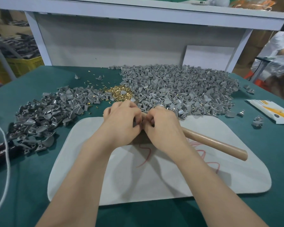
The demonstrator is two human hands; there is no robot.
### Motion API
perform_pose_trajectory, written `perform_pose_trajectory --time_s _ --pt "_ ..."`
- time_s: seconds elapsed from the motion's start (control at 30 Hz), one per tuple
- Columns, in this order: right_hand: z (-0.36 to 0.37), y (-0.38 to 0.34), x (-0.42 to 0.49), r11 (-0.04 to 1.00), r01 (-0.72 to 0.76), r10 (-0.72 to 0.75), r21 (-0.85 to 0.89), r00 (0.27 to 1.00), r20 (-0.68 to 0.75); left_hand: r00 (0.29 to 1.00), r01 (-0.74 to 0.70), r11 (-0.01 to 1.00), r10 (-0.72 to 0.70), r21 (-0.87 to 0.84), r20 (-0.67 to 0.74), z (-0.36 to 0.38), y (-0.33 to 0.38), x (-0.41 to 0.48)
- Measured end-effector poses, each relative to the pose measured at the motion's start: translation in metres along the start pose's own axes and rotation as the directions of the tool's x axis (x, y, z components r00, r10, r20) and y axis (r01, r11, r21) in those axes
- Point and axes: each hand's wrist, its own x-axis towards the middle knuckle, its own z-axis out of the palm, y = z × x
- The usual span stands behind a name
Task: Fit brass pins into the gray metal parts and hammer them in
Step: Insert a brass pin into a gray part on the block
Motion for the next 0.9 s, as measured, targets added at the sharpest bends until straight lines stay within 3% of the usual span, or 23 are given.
perform_pose_trajectory --time_s 0.53,0.67,0.77,0.9 --pt "0.004 0.002 0.001 1.0 -0.024 0.024 -0.005 1.0 -0.014 1.0 0.008 0.999 -0.009 0.037 0.02 -0.002 0.003 -0.002" --pt "-0.006 0.016 0.004 0.994 0.034 -0.04 0.101 0.997 0.065 0.998 0.035 0.999 -0.035 0.002 0.061 -0.006 0.003 -0.004" --pt "-0.015 0.025 0.008 0.964 -0.063 0.07 0.257 0.997 -0.017 0.997 0.048 0.999 -0.047 -0.013 0.067 -0.008 0.003 -0.004" --pt "-0.019 0.031 0.009 0.964 -0.087 0.099 0.25 0.994 -0.034 0.997 0.063 0.997 -0.061 -0.033 0.055 -0.01 0.005 -0.003"
